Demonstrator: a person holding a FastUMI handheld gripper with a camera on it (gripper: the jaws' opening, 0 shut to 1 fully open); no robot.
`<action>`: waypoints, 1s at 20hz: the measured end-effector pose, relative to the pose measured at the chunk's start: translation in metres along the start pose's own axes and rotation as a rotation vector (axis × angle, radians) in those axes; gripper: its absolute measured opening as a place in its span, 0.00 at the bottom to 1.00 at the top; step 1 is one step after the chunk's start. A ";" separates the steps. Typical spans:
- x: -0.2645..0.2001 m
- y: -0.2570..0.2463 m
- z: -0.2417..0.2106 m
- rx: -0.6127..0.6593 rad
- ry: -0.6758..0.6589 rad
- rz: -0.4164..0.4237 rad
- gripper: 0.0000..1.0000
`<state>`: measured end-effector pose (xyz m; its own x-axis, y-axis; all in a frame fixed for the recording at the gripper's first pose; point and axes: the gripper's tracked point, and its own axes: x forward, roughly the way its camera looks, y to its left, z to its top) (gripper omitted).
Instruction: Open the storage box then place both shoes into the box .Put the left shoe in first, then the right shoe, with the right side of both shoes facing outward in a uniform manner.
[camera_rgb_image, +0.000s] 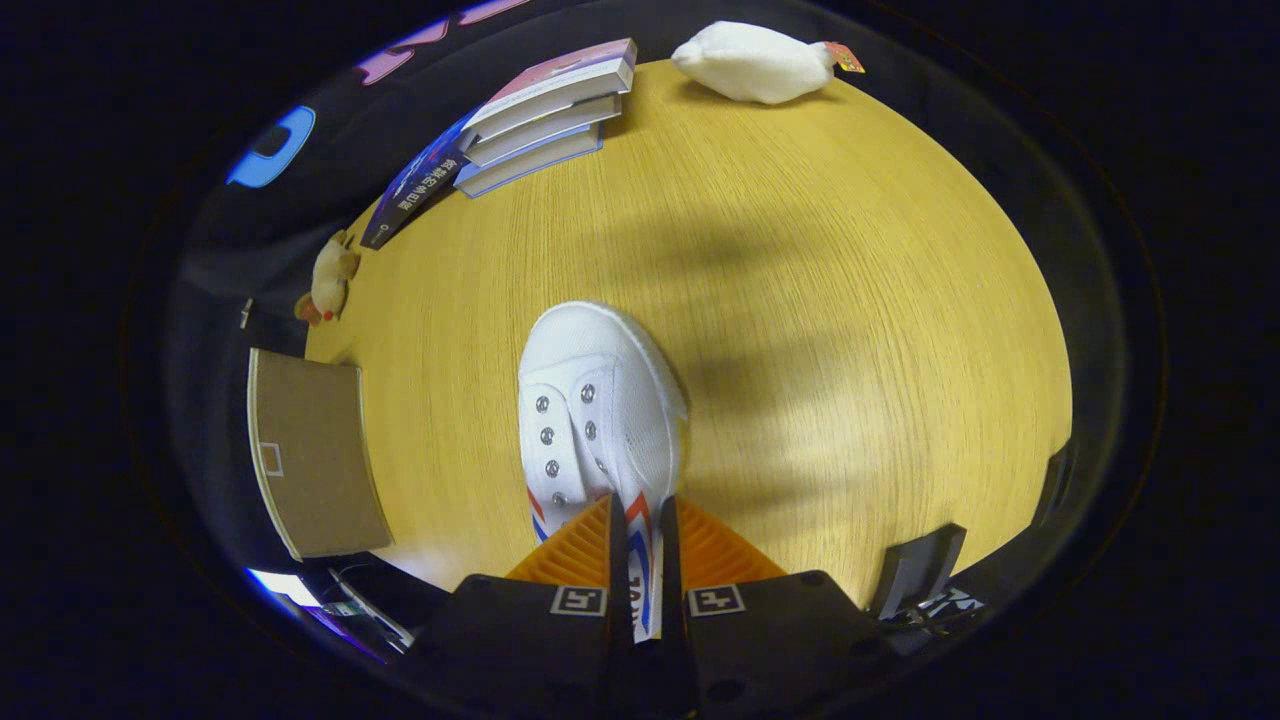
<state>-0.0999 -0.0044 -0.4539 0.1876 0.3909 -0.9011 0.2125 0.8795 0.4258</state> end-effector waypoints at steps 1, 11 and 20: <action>-0.004 0.003 0.001 0.005 -0.010 0.006 0.15; -0.078 0.116 0.027 -0.044 -0.113 0.209 0.15; -0.137 0.299 0.032 -0.070 -0.116 0.462 0.14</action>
<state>-0.0310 0.1959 -0.2003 0.3540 0.7158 -0.6019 0.0174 0.6384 0.7695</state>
